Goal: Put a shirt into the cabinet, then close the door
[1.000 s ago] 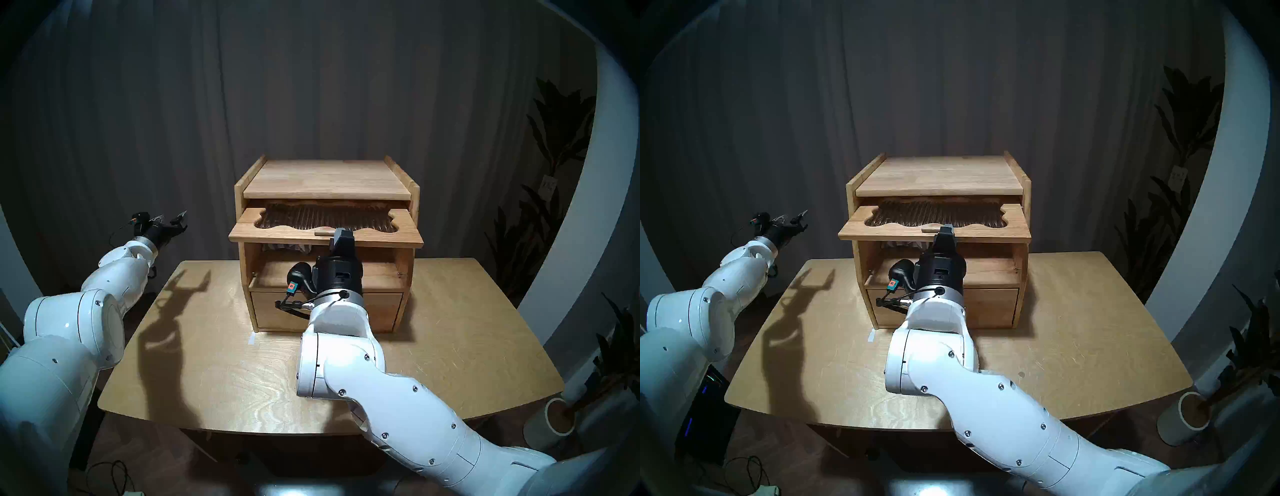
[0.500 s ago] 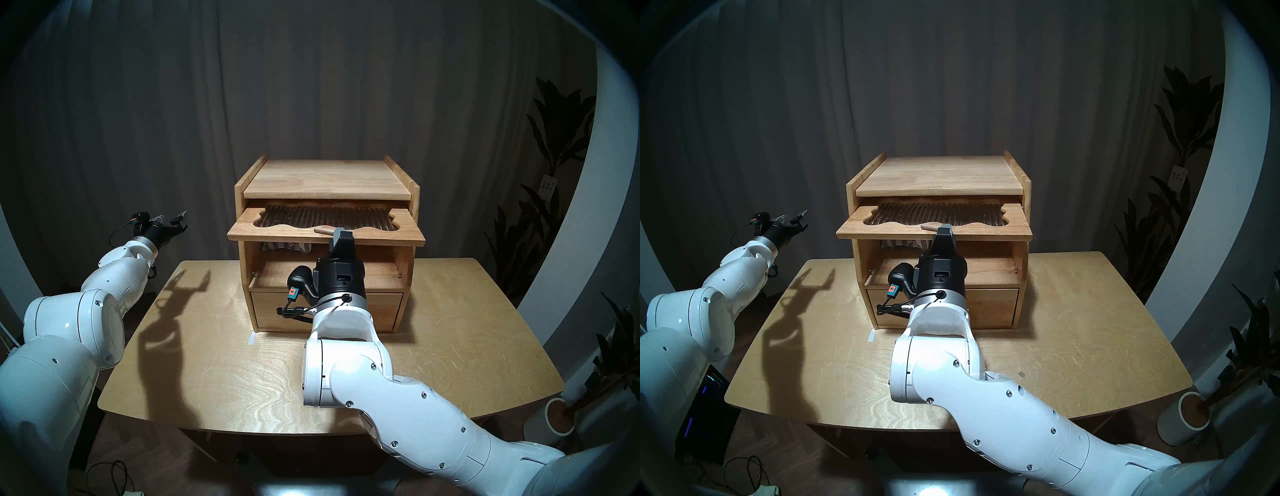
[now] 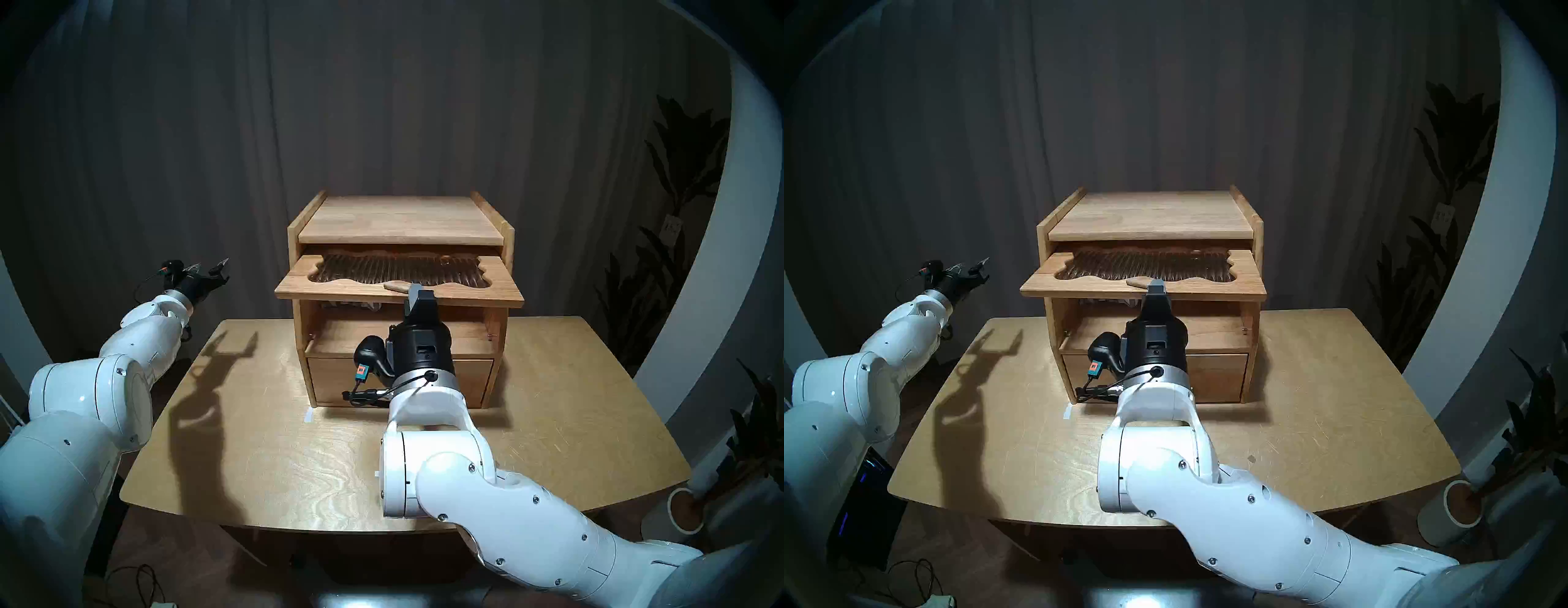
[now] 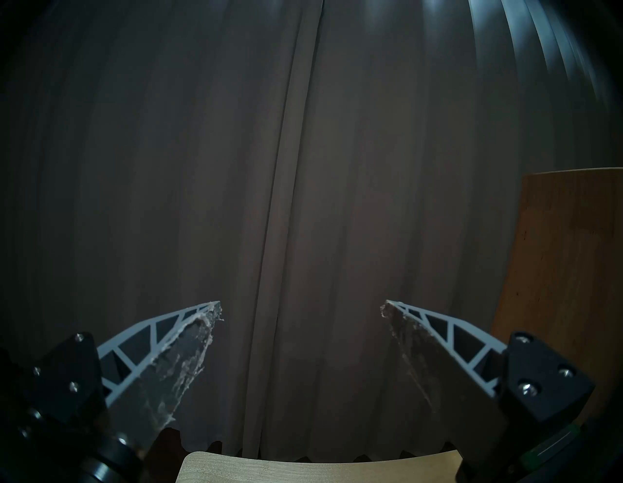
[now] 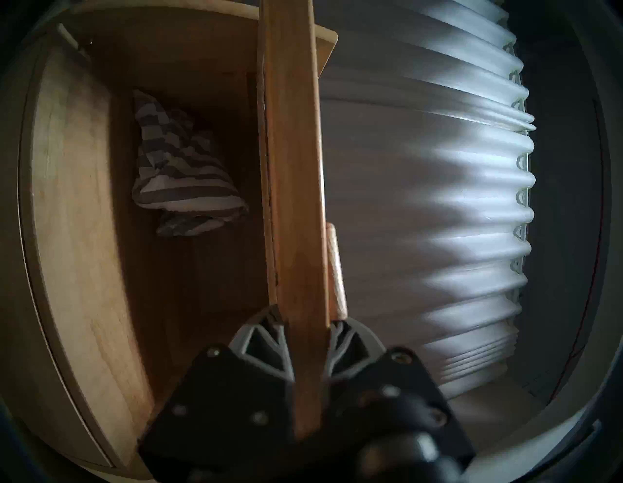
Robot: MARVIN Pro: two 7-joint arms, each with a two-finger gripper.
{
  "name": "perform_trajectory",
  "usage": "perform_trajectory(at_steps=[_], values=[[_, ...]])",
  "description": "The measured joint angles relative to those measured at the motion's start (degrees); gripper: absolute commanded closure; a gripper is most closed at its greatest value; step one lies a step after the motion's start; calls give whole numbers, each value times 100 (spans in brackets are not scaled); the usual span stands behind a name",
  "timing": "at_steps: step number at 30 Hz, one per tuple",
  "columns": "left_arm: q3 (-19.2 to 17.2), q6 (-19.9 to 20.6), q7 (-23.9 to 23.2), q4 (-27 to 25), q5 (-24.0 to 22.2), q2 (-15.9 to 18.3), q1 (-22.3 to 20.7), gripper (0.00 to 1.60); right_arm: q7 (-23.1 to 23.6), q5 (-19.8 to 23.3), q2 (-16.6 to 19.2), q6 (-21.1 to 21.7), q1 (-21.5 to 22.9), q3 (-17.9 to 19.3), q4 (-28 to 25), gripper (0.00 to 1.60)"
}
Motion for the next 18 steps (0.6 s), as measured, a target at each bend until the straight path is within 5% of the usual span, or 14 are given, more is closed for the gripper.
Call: perform_trajectory(at_steps=[18], values=[[-3, 0, -11, -1, -2, 1, 2, 0, 176, -172, 557, -22, -157, -140, -434, 160]])
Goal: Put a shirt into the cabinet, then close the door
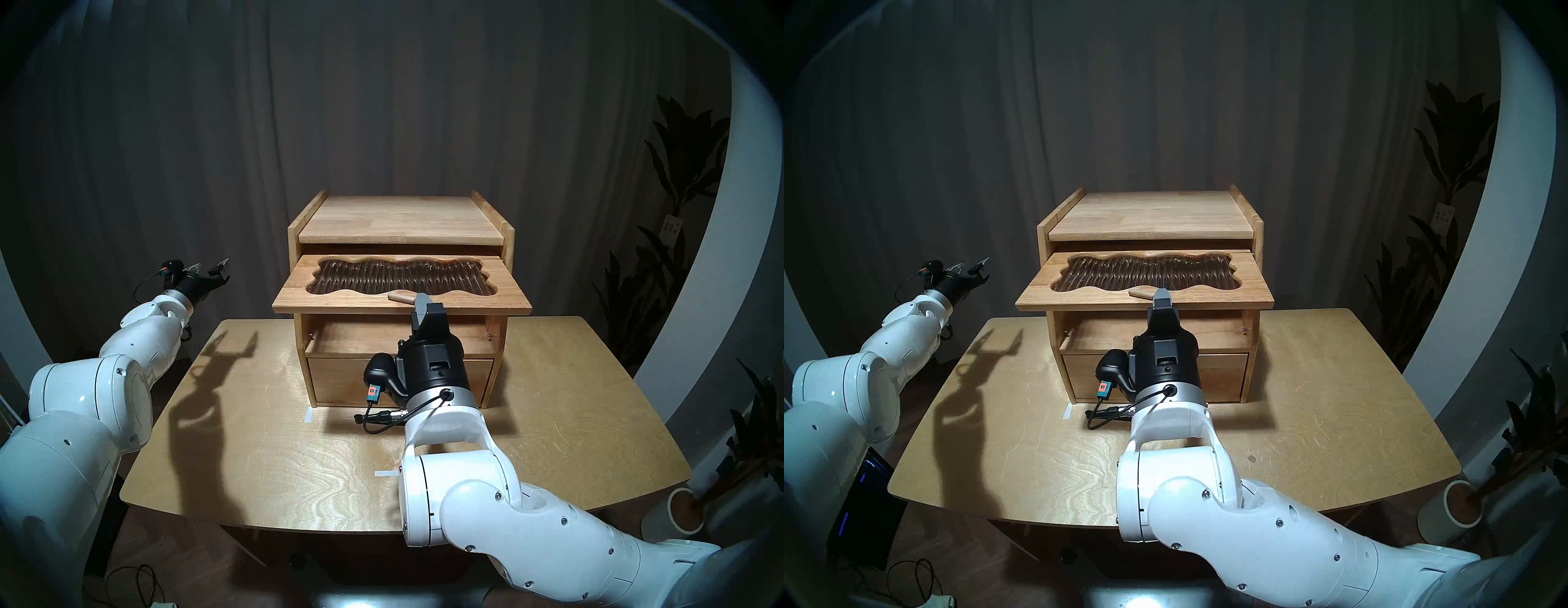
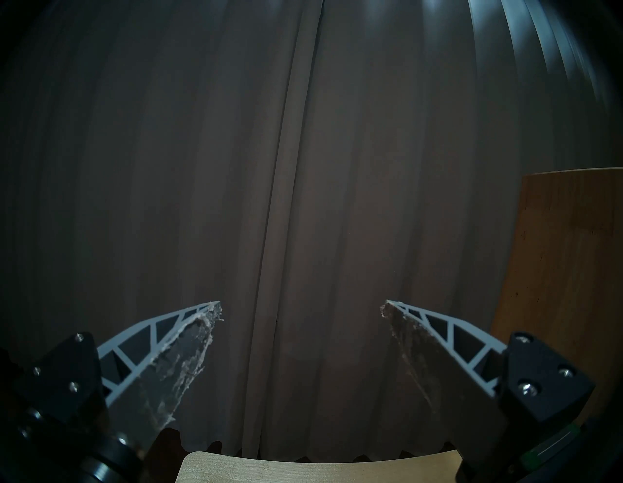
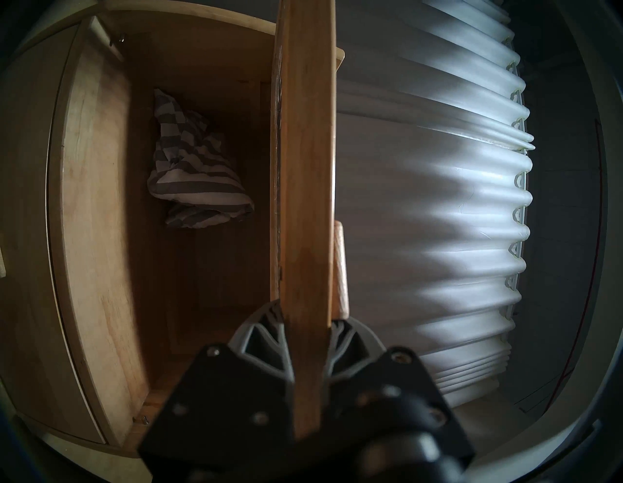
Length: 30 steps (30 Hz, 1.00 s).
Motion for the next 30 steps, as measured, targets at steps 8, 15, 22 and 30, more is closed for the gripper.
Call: perform_trajectory(at_steps=[8, 15, 22, 30], values=[[-1, 0, -6, 0, 0, 0, 2, 0, 95, 62, 129, -7, -43, -69, 63, 160], [-1, 0, -12, 0, 0, 1, 3, 0, 143, 260, 218, -5, -129, -136, 294, 160], [-3, 1, -19, -1, -2, 2, 6, 0, 349, 644, 276, -19, -284, -302, 754, 61], [-3, 1, -26, -1, -2, 2, 10, 0, 566, 1140, 256, -16, -378, -453, 1252, 0]])
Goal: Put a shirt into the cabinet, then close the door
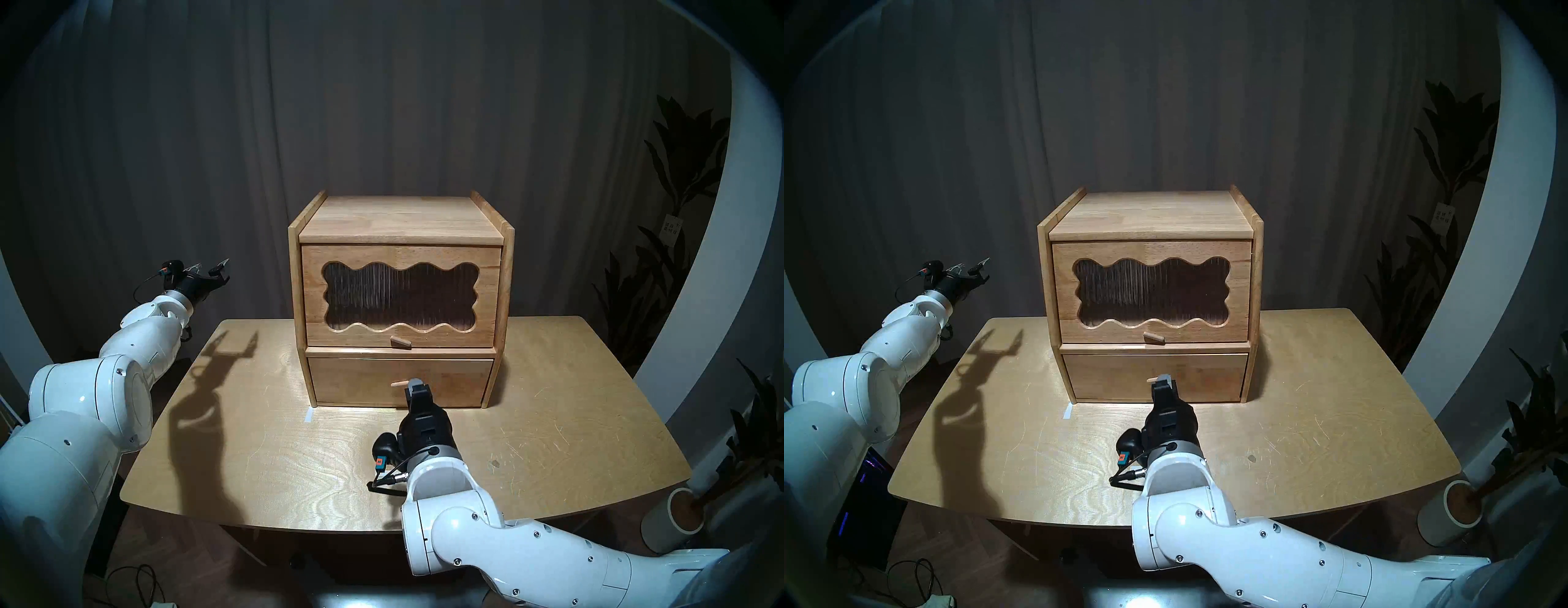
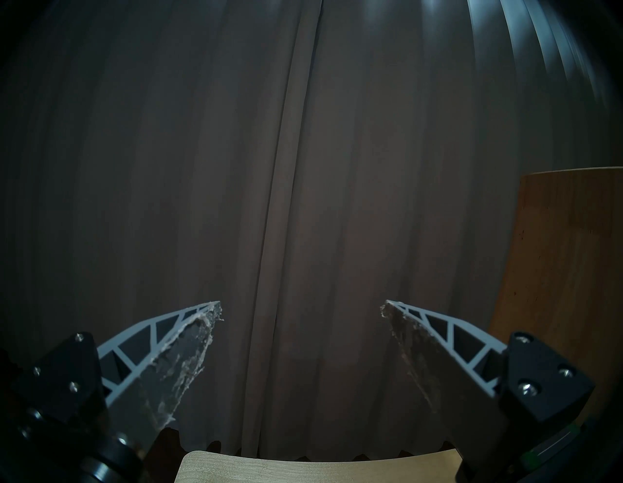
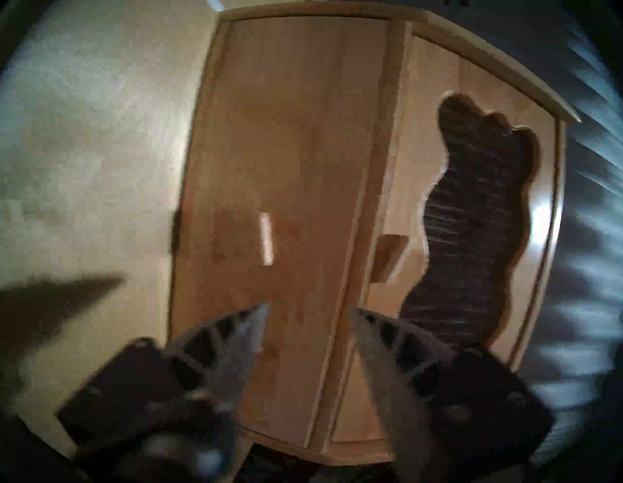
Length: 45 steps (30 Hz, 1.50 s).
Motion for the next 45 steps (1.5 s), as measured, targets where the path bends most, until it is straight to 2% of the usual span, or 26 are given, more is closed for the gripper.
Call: perform_trajectory(at_steps=[5, 15, 25, 36, 45], values=[[0, 0, -5, 0, 0, 1, 2, 0, -61, 149, -121, 13, 87, -24, -52, 0], [0, 0, -17, 3, 0, 2, 22, 0, -574, 197, -686, 26, 640, 103, -789, 0], [0, 1, -33, 4, 1, 3, 48, 0, -1007, 275, -1190, 32, 1166, 426, -1570, 0], [0, 1, -45, 4, 1, 5, 66, 0, -1440, 529, -1319, 34, 1470, 1019, -2413, 0], [0, 1, -56, 5, 1, 6, 80, 0, -1766, 693, -1316, 36, 1396, 1467, -2612, 0]])
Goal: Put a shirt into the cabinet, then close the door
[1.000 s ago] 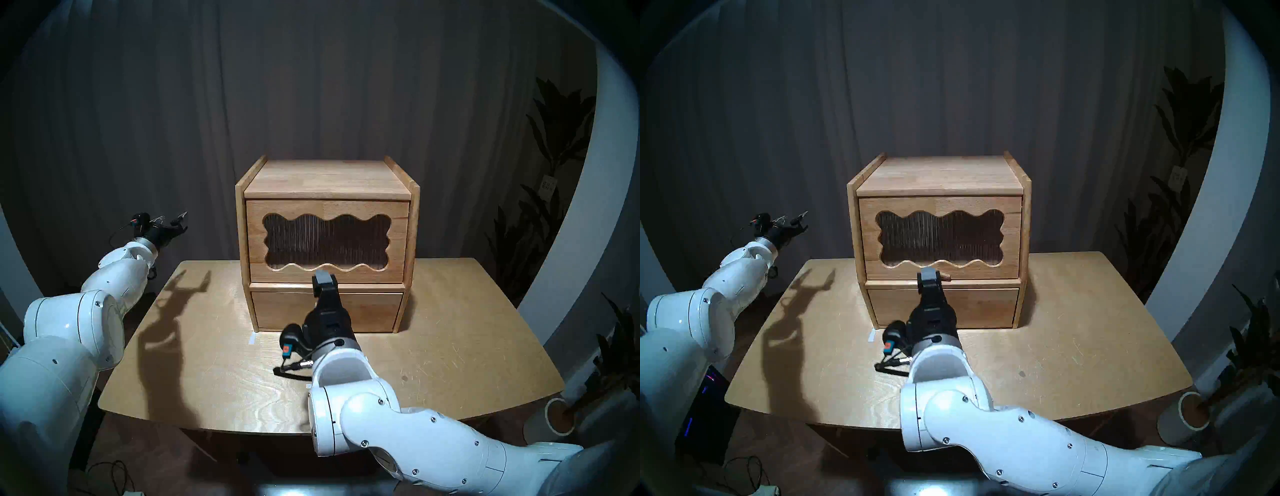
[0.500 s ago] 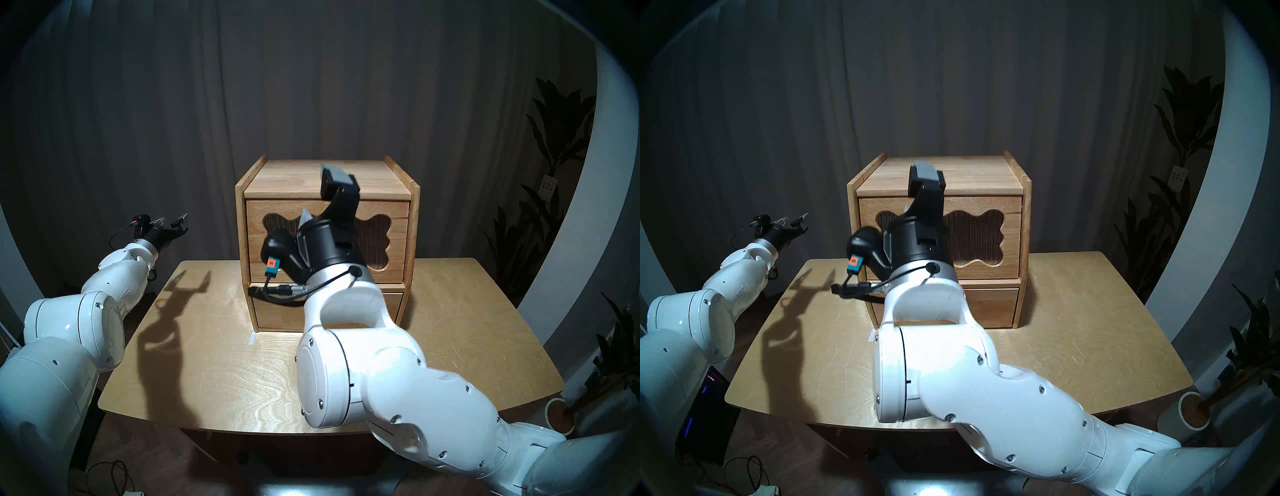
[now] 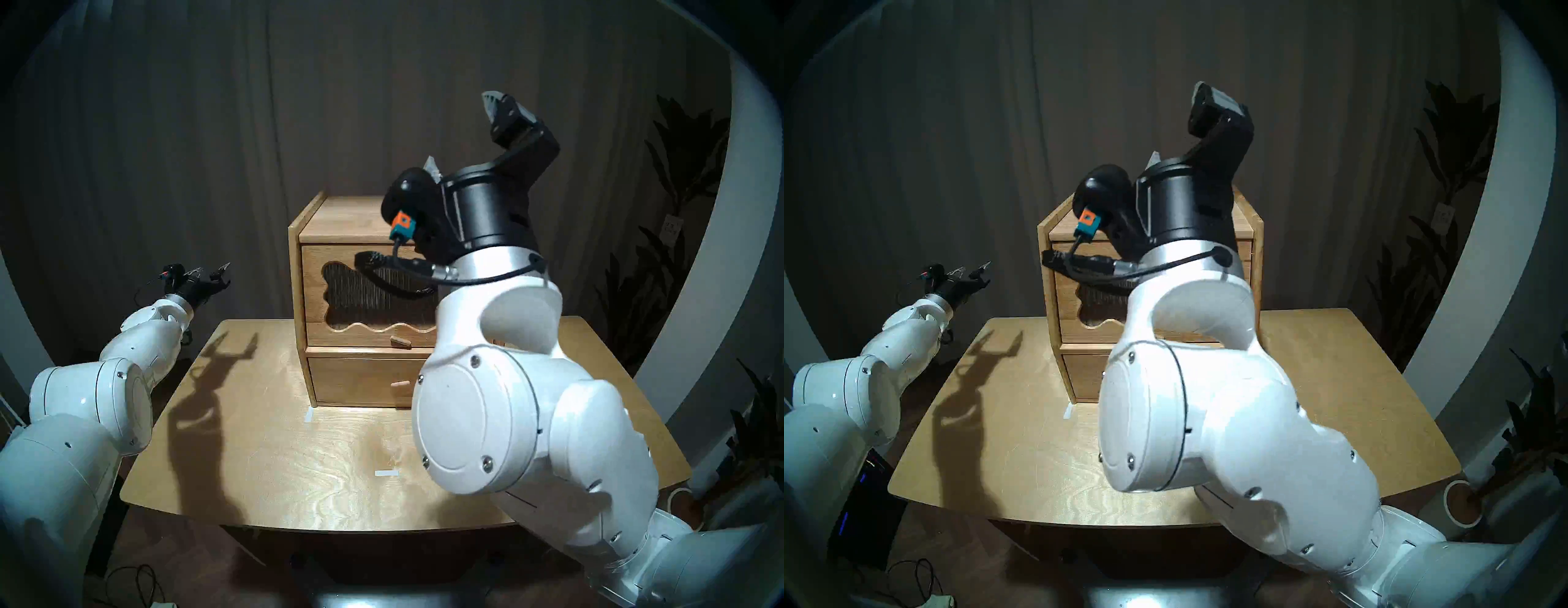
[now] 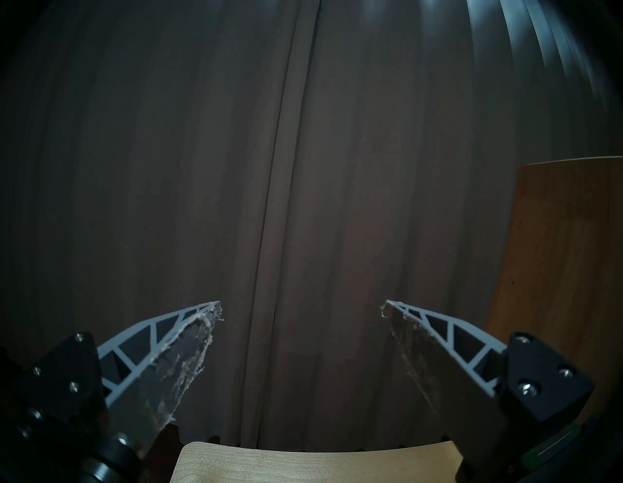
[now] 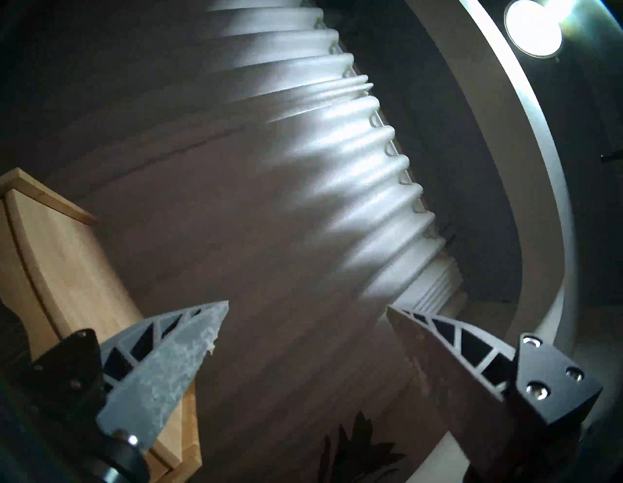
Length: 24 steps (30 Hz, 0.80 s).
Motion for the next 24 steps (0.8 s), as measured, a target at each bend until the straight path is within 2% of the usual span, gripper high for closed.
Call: perform_trajectory(at_steps=[24], values=[[0, 2, -30, 52, 2, 1, 112, 0, -730, 342, -9, 2, -651, 687, -25, 0]])
